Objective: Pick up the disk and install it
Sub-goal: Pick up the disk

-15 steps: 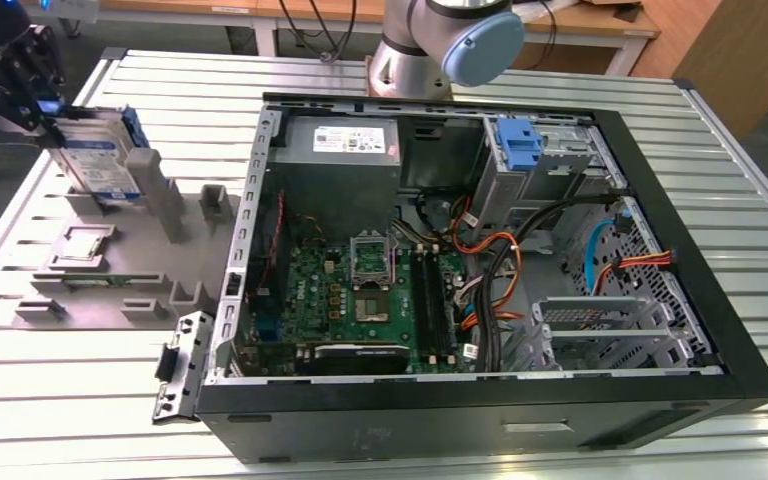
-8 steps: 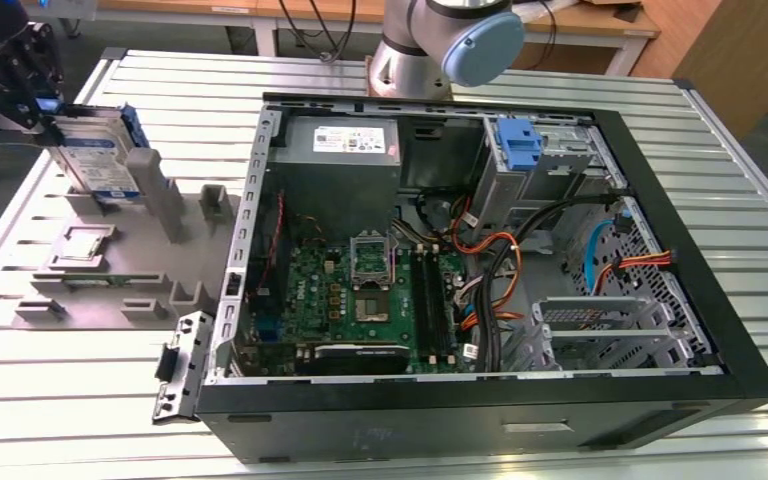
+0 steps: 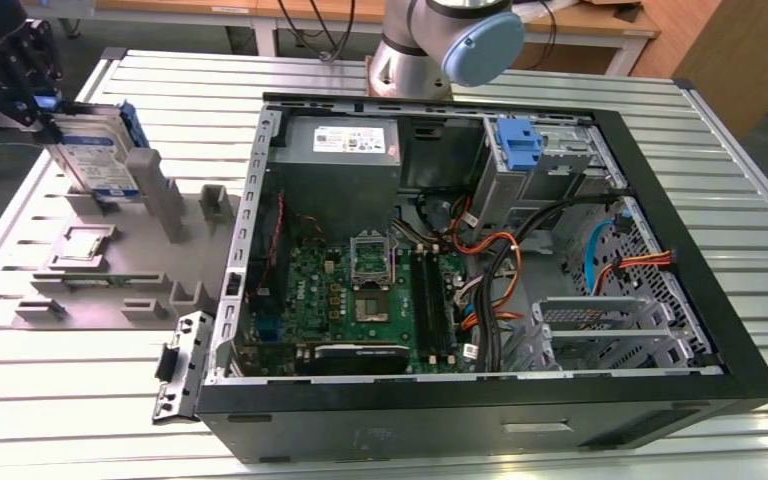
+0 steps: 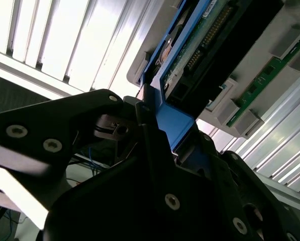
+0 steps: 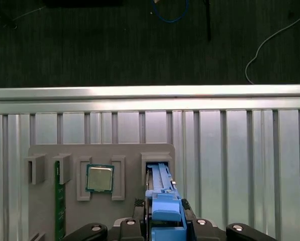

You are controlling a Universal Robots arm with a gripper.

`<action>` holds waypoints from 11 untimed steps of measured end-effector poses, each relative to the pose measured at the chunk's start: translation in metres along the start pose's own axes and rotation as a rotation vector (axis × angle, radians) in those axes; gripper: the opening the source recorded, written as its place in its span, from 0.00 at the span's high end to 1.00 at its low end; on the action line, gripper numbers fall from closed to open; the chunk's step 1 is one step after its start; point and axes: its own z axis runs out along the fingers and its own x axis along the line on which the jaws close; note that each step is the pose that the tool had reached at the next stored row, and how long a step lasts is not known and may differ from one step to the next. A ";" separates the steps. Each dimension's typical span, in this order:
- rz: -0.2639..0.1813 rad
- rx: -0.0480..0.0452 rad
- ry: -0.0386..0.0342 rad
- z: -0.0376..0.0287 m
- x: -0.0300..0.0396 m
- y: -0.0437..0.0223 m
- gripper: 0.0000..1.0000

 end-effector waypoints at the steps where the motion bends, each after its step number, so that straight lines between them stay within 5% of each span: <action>1: 0.000 0.0000 0.0000 -0.0008 0.0000 0.0000 0.64; 11: 0.000 0.0002 -0.0001 -0.0035 -0.0001 0.0000 0.64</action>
